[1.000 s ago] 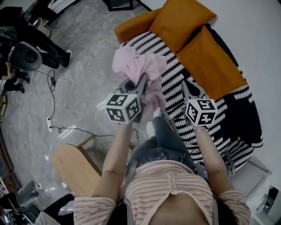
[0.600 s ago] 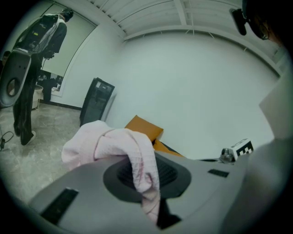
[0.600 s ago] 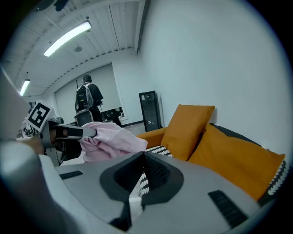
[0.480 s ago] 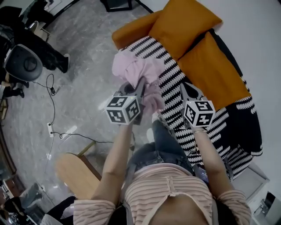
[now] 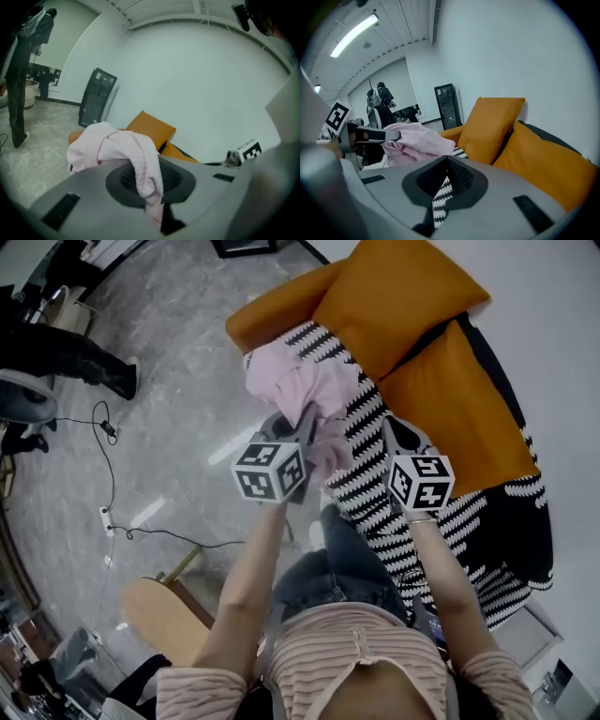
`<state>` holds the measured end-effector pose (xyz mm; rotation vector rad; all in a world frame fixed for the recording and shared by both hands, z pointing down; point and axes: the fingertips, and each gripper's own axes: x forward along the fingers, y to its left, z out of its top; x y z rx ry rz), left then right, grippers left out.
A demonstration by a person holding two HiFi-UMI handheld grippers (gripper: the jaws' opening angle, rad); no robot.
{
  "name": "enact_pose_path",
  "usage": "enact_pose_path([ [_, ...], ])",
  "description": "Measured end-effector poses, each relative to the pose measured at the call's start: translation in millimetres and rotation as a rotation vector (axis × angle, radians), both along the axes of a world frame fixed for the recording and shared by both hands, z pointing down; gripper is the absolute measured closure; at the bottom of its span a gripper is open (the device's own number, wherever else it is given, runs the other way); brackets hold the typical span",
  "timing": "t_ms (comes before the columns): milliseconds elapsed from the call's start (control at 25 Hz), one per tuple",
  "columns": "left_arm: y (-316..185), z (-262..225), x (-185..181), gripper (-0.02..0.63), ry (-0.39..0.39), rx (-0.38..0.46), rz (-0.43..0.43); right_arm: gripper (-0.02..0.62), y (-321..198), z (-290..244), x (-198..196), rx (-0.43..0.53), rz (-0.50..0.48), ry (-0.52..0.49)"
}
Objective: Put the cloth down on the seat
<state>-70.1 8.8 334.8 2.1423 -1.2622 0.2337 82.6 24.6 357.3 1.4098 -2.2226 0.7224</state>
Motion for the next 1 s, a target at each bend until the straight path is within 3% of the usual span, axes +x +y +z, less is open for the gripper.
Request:
enact_pose_path([
  [560,-93,81,31,0.565,-0.014,-0.077,0.014,0.588,-76,63,2,-0.066,0.027,-0.003],
  [1000,-121,154,38,0.564,-0.037,-0.166,-0.008,0.588,-96,112,0,-0.121,0.025,0.011],
])
